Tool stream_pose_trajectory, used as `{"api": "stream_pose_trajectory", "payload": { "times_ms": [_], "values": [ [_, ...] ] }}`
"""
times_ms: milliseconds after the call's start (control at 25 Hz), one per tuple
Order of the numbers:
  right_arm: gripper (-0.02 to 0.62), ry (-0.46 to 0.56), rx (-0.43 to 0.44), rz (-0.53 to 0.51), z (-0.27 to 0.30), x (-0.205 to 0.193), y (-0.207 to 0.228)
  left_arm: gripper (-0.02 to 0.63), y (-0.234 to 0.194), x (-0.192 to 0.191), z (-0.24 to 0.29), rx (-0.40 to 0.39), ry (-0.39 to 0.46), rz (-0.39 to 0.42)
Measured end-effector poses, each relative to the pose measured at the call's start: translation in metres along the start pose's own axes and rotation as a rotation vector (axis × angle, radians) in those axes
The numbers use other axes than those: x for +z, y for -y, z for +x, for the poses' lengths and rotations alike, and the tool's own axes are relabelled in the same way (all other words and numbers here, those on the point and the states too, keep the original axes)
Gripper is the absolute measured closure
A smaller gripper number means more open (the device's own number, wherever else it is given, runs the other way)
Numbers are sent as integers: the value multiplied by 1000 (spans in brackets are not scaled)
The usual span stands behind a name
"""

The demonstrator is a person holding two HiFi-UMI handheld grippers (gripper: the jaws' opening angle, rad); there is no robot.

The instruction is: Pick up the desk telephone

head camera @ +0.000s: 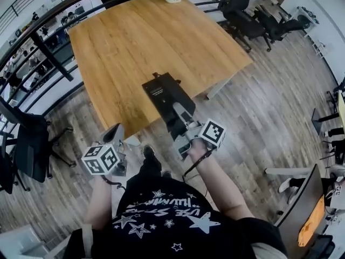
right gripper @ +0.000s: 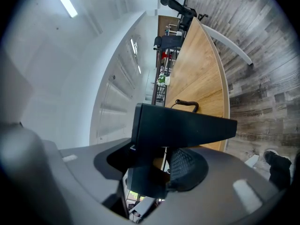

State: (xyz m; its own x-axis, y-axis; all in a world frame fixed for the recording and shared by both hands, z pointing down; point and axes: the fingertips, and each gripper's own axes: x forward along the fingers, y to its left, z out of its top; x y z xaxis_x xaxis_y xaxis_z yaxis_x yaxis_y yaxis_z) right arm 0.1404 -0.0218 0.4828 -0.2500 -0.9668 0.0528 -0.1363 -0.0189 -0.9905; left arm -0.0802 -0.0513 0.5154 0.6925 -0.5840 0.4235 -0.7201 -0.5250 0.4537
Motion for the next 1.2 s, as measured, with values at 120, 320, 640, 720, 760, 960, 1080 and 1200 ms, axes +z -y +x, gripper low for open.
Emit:
{"api": "stream_pose_trajectory", "payload": {
  "times_ms": [120,320,640,720,760,960,1080,1200],
  "values": [
    [382,1,14,12,-16,-6,-3,604,11,-7,-16,7,9,7],
    [382,-7,31,28,-38,-19,1,604,20,-22,-38,20,19,7],
    [382,3,29,41,-54,-27,5,604,26,-24,-42,5,-5,28],
    [382,18,35,32,-56,-27,2,604,26,-21,-39,-10,-6,37],
    [382,25,37,25,-57,-28,1,604,26,-19,-38,-17,-8,41],
    [382,65,38,3,-61,-40,-3,604,22,-19,-42,-62,-21,56],
    [382,79,34,0,-62,-52,-5,604,16,-19,-51,-80,-26,63],
    [382,86,28,-1,-66,-65,-8,604,11,-18,-60,-89,-27,60]
  ]
}}
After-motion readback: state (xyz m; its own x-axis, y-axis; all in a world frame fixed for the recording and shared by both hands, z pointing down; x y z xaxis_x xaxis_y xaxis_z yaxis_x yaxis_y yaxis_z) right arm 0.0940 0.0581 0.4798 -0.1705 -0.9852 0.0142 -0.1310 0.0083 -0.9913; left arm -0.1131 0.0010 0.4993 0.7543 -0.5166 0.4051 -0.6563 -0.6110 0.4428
